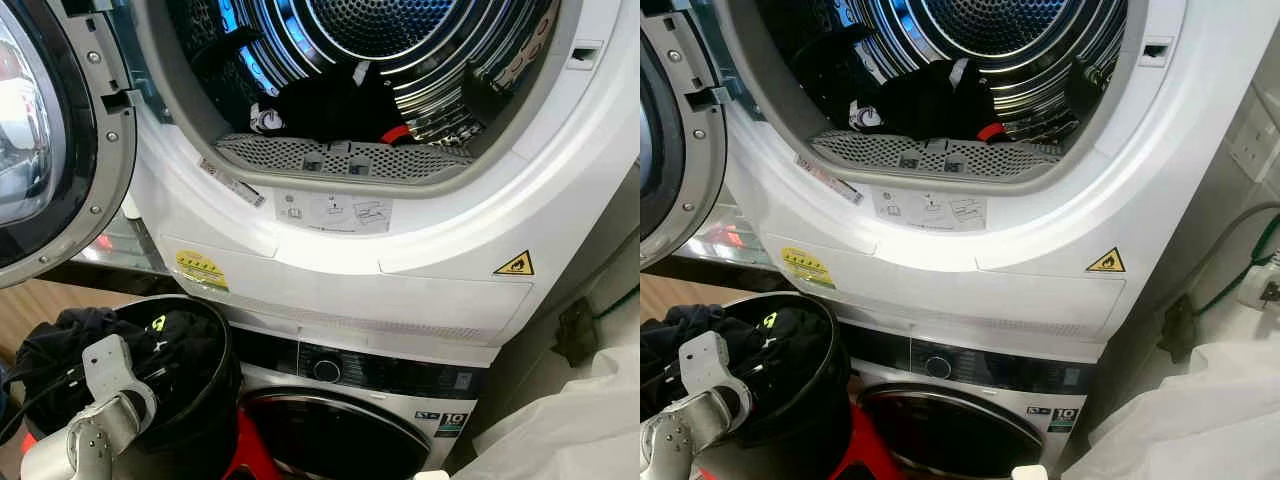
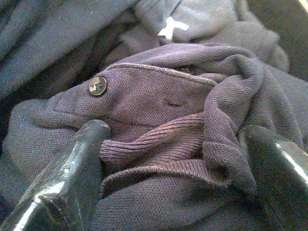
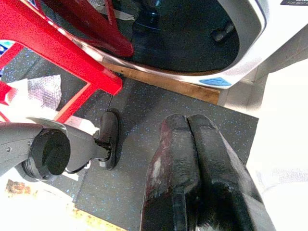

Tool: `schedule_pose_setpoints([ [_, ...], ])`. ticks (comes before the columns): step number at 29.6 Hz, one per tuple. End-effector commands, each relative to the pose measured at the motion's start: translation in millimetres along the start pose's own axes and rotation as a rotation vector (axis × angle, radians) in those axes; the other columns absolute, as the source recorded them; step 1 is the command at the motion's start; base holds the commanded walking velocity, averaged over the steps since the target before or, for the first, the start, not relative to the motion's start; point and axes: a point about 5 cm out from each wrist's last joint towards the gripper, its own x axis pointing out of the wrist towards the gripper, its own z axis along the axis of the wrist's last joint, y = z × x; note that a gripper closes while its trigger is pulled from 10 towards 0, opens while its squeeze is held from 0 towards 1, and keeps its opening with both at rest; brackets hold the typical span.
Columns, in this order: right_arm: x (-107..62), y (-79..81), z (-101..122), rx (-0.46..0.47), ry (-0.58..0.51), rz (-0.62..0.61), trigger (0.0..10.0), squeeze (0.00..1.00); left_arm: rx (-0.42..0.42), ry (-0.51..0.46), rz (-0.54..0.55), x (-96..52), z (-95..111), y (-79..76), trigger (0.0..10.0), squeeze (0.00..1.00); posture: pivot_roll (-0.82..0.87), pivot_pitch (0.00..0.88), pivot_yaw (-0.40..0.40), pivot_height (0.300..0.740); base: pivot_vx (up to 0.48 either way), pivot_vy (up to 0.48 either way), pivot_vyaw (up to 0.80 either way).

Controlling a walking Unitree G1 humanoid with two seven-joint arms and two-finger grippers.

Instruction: Clothes washing

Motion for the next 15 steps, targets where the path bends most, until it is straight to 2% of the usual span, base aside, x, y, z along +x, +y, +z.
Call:
schedule_pose_setpoints([
  [1, 0.6, 3.8, 0.4, 0.002, 0.006, 0.011, 10.0, 0.0, -0.048, 0.132, 0.045, 4.8, -21.9, 8.4, 10.0, 0.0, 0.16, 0.0, 0.083, 0.74, 0.0, 0.0, 0.0],
  [6, 0.7, 7.1, -0.4, 0.003, 0.008, 0.02, 10.0, 0.0, -0.168, 0.153, 0.075, 7.7, -24.3, 11.8, 10.0, 0.0, 0.16, 0.0, 0.083, 0.74, 0.0, 0.0, 0.0],
  [9, 0.6, 9.5, -1.8, -0.005, 0.014, 0.03, 10.0, 0.0, -0.237, 0.182, 0.095, 14.2, -31.4, 13.9, 10.0, 0.0, 0.17, 0.0, 0.076, 0.74, 0.0, 0.0, 0.0],
  [15, 0.9, 10.9, -1.0, -0.014, 0.013, 0.038, 10.0, 0.0, -0.282, 0.197, 0.114, 22.9, -36.7, 14.4, 10.0, 0.0, 0.15, 0.0, 0.067, 0.74, 0.0, 0.0, 0.0],
])
